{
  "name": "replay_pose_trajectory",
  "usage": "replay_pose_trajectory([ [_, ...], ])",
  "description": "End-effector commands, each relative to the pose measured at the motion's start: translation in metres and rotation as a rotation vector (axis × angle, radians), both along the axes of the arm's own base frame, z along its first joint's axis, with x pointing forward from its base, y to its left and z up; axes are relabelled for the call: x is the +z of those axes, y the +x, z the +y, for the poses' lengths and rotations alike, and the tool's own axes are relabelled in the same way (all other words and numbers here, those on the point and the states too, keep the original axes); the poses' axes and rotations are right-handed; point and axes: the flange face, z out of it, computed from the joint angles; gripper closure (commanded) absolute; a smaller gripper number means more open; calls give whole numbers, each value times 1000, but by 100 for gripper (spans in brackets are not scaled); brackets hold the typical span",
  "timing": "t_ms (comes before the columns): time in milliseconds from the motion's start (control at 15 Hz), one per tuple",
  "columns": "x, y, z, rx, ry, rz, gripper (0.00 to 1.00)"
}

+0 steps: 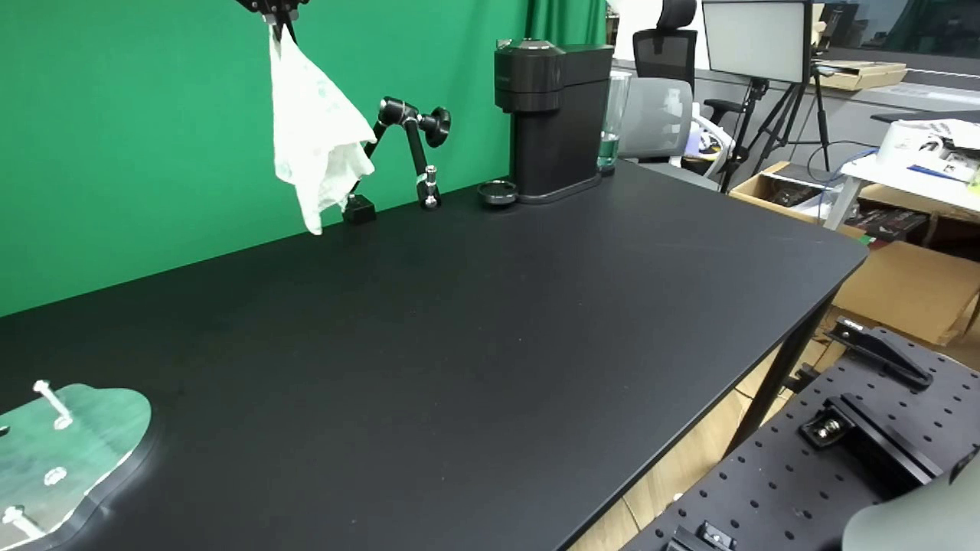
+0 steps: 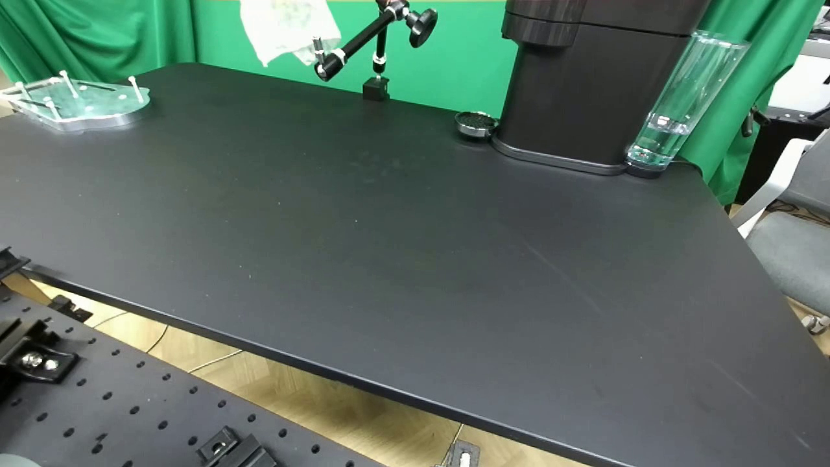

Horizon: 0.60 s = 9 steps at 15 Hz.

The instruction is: Pick the cloth on the table and put it on the stand

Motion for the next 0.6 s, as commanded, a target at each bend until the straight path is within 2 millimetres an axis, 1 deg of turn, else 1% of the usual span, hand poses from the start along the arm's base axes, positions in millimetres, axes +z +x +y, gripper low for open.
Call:
replay_pose_trajectory([
  [0, 9, -3, 6, -71, -10, 9, 100],
  [133, 8, -9, 7, -104, -5, 29, 100],
  [333, 7, -22, 17, -146, 22, 58, 100],
  [533, 9, -27, 24, -187, 40, 61, 100],
])
